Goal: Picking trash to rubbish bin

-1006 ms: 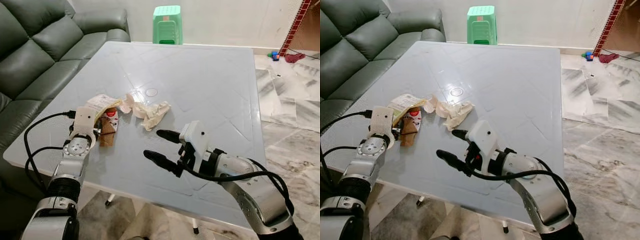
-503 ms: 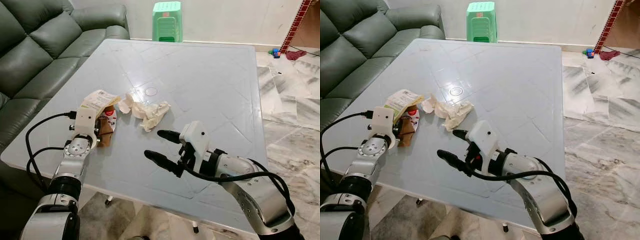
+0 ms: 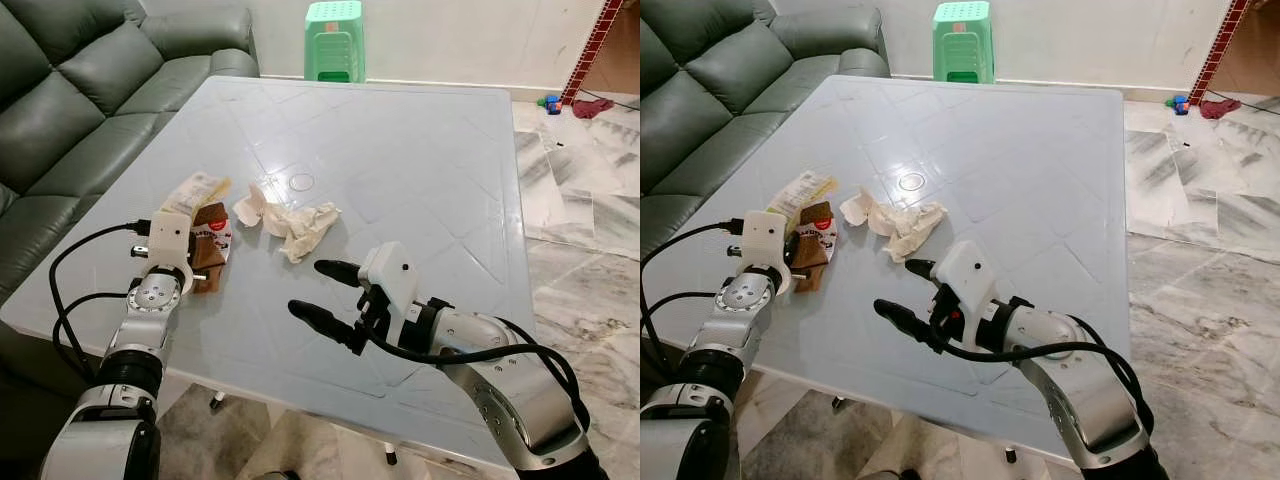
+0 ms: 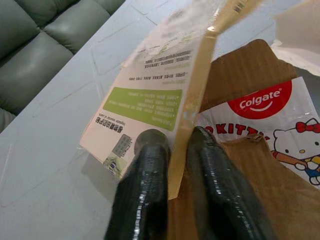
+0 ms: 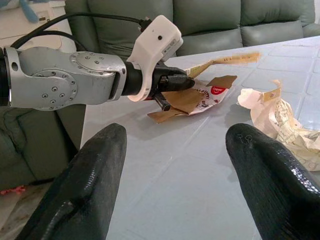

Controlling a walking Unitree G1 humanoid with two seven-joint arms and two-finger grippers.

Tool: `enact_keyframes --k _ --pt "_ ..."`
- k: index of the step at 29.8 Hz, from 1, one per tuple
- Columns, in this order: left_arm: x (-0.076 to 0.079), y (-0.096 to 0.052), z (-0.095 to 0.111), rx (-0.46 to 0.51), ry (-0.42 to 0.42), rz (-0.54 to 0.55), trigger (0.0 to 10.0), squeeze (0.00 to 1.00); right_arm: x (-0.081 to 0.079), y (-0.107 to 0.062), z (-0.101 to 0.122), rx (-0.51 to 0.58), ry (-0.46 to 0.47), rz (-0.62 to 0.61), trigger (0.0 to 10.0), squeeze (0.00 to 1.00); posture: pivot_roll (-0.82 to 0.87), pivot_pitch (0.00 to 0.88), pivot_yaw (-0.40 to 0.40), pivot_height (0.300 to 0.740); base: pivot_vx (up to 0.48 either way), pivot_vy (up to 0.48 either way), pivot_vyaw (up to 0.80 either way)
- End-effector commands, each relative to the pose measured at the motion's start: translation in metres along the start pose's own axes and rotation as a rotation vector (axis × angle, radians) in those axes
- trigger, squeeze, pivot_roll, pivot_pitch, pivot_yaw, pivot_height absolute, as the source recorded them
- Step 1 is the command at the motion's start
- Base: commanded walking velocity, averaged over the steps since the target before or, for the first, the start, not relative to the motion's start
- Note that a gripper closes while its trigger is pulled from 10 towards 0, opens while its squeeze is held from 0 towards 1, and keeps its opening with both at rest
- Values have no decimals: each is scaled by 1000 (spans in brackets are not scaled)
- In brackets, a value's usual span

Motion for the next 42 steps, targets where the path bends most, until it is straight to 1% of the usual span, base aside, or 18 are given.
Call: enact_keyframes --k 1,7,9,10,12,13,15,16,17,18,22,24,27,31,33,37,40,42 --pt "-8 1 -1 -9 1 19 0 0 -4 2 4 12 -16 10 10000 0 -96 114 72 740 0 0 0" --pt "-11 0 5 22 6 43 0 0 -2 2 4 12 -21 -6 10000 0 -95 114 71 740 0 0 0" --pt "-17 -3 16 93 23 96 0 0 6 2 2 12 -37 -54 10000 0 -84 112 68 740 0 0 0" --pt "-17 -3 16 93 23 96 0 0 6 2 2 12 -37 -54 10000 0 -84 112 68 740 0 0 0" --pt "-19 -14 27 195 42 145 0 0 20 4 -2 5 -83 -118 10000 0 -72 109 64 740 0 0 0" --pt "-19 -14 27 195 42 145 0 0 20 4 -2 5 -83 -118 10000 0 -72 109 64 740 0 0 0" --pt "-19 -21 31 234 40 157 0 0 30 4 -6 -5 -104 -163 10000 0 -62 106 61 740 0 0 0" --pt "-18 -28 34 266 33 162 0 0 43 4 -13 -33 -159 -205 10000 0 -47 102 56 740 0 0 0" --pt "-18 -32 36 285 29 162 0 0 50 4 -16 -43 -180 -232 10000 0 -37 100 54 740 0 0 0" --pt "-18 -41 42 334 31 171 0 0 63 5 -18 -48 -193 -282 10000 0 -26 99 50 740 0 0 0" --pt "-18 -51 48 378 22 180 0 0 75 7 -20 -58 -221 -324 10000 0 -14 99 46 740 0 0 0" --pt "-17 -68 54 424 19 192 0 0 90 9 -21 -57 -232 -386 10000 0 16 97 38 740 0 0 0" --pt "-13 -81 56 444 20 194 0 0 99 13 -20 -51 -241 -415 10000 0 40 97 32 740 0 0 0" --pt "-10 -104 53 445 38 194 0 0 115 28 -19 -43 -271 -442 10000 0 69 99 28 740 0 0 0" --pt "-7 -116 45 417 47 180 0 0 121 39 -17 -28 -261 -462 10000 0 100 100 24 740 0 0 0" --pt "-2 -125 41 396 47 162 0 0 123 46 -20 -33 -236 -473 10000 0 124 102 21 740 0 0 0" --pt "9 -139 36 367 36 134 0 0 114 63 -24 -41 -224 -450 10000 0 160 108 16 740 0 0 0" --pt "11 -141 36 362 33 127 0 0 110 68 -25 -42 -232 -440 10000 0 166 110 16 740 0 0 0"
Point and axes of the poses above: a point about 5 cm out from each wrist's last joint towards the gripper, its own y axis pointing out of the wrist towards the gripper, its own z axis along the axis of the wrist's last joint, x = y × z, the point moved 4 cm from there along y, pointing out of the wrist towards the gripper, and after that the axes turned 4 degrees about -y, right-handed, at the moved point
